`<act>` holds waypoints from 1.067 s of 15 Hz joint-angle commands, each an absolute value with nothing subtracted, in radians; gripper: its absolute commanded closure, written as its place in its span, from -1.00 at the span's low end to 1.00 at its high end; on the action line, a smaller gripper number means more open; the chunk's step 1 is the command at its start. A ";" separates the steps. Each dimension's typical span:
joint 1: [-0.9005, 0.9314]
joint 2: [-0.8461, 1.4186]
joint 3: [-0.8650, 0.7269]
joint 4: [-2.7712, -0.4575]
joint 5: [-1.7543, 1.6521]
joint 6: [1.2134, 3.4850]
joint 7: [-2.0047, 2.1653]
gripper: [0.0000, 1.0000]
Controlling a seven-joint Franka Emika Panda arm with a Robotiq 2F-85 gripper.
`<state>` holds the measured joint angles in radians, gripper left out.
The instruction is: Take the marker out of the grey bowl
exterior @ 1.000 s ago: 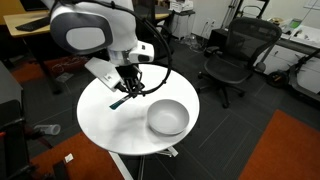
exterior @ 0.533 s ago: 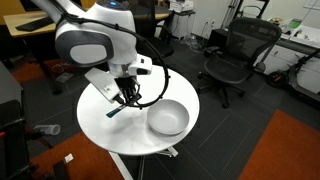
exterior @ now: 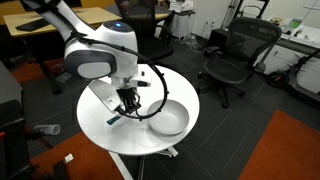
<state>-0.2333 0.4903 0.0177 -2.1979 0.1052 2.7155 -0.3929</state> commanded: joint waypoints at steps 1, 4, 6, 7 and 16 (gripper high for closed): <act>-0.258 0.529 0.036 -2.166 0.105 2.743 -0.394 0.91; -0.254 0.538 0.033 -2.158 0.096 2.737 -0.382 0.09; -0.249 0.525 0.031 -2.165 0.092 2.744 -0.378 -0.19; -0.250 0.515 0.034 -2.172 0.093 2.746 -0.380 -0.32; -0.242 0.342 0.083 -2.268 0.112 2.759 -0.389 -1.00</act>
